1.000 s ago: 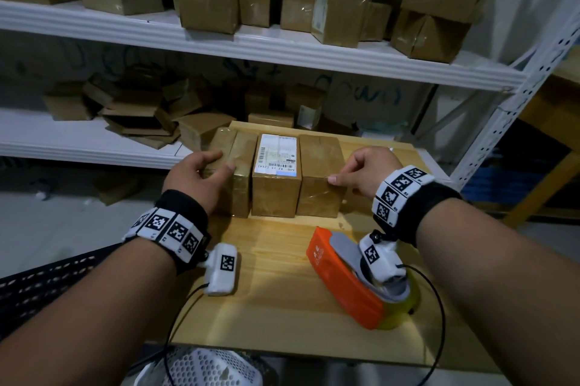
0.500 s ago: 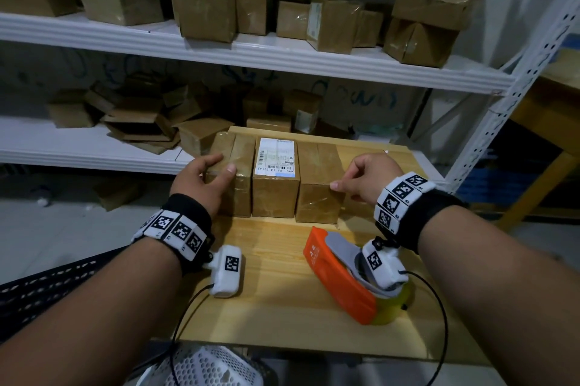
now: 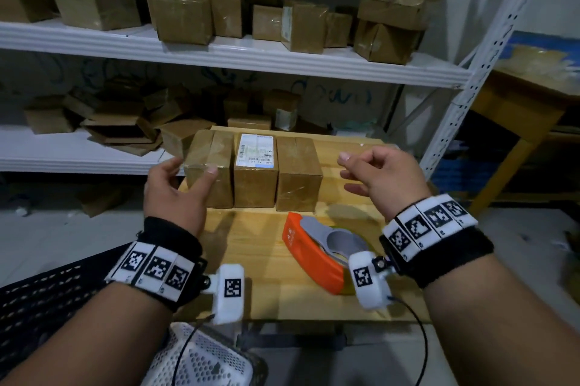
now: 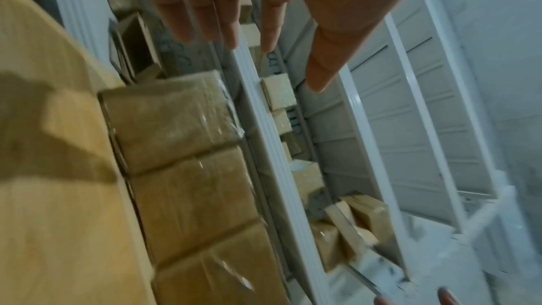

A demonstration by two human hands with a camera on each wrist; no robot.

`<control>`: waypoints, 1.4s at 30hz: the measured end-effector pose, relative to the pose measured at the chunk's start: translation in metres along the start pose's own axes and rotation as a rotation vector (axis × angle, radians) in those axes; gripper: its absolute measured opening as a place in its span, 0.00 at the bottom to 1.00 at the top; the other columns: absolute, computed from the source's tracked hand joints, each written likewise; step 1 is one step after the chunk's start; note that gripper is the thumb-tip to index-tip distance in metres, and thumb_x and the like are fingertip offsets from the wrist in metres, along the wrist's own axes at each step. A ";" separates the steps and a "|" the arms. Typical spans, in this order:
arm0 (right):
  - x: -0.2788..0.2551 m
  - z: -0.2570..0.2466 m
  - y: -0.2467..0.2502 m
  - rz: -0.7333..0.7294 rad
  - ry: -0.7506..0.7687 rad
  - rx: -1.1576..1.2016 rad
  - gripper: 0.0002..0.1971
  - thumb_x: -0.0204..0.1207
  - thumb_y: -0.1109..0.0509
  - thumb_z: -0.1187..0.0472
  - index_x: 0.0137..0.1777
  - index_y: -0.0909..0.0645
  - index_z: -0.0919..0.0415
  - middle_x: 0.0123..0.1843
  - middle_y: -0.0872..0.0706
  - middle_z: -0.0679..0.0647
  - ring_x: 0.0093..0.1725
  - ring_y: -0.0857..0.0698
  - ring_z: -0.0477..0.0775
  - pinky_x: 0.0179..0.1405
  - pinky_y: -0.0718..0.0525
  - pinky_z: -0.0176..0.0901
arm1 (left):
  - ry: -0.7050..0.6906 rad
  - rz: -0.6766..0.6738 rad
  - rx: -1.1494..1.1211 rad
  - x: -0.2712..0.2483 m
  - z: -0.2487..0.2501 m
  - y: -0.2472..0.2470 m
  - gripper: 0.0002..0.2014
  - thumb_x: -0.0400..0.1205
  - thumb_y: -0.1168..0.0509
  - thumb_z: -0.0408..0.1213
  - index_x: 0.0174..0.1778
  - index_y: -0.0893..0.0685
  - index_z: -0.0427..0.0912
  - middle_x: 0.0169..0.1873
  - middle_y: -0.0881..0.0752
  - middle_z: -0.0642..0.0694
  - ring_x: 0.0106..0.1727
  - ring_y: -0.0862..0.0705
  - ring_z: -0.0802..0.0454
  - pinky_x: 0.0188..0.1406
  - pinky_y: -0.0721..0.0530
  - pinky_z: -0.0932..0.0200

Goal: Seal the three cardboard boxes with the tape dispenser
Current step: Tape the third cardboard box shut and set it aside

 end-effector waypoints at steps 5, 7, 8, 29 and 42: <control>-0.060 0.014 0.022 0.194 -0.046 0.268 0.12 0.83 0.23 0.59 0.38 0.15 0.61 0.44 0.04 0.58 0.44 0.07 0.56 0.42 0.07 0.50 | 0.074 -0.145 -0.113 -0.036 -0.008 -0.011 0.26 0.78 0.23 0.45 0.71 0.21 0.49 0.67 0.18 0.49 0.67 0.18 0.49 0.69 0.17 0.41; -0.080 0.029 0.028 0.297 -0.085 0.308 0.12 0.83 0.24 0.58 0.39 0.15 0.62 0.40 0.05 0.56 0.41 0.07 0.54 0.40 0.08 0.48 | 0.127 -0.192 -0.138 -0.049 -0.015 -0.015 0.26 0.77 0.23 0.45 0.71 0.21 0.49 0.67 0.18 0.48 0.60 0.15 0.50 0.65 0.14 0.38; -0.086 0.038 0.030 0.350 -0.110 0.322 0.12 0.83 0.24 0.57 0.39 0.14 0.62 0.38 0.05 0.55 0.40 0.08 0.54 0.40 0.08 0.48 | 0.142 -0.214 -0.149 -0.055 -0.019 -0.017 0.27 0.77 0.22 0.45 0.71 0.21 0.48 0.67 0.17 0.48 0.57 0.14 0.50 0.63 0.13 0.37; -0.094 0.080 0.053 0.222 -0.349 -0.084 0.19 0.85 0.26 0.59 0.73 0.14 0.65 0.69 0.09 0.57 0.59 0.14 0.51 0.58 0.26 0.36 | 0.384 -0.659 -0.082 -0.129 -0.016 -0.110 0.11 0.85 0.41 0.23 0.47 0.13 0.32 0.39 0.15 0.35 0.42 0.14 0.44 0.44 0.15 0.52; -0.099 0.112 0.136 0.442 -0.482 -0.090 0.18 0.84 0.31 0.61 0.49 0.18 0.82 0.36 0.24 0.68 0.37 0.28 0.56 0.29 0.32 0.46 | 0.669 -0.897 -0.261 -0.157 -0.006 -0.208 0.22 0.84 0.33 0.49 0.66 0.16 0.36 0.55 0.13 0.45 0.51 0.15 0.50 0.38 0.16 0.58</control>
Point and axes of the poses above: each hand's wrist, its own x-axis towards the middle knuckle, its own y-axis out of the back of the hand, z = x × y, the point moved 1 cm from there along x, towards the middle knuckle
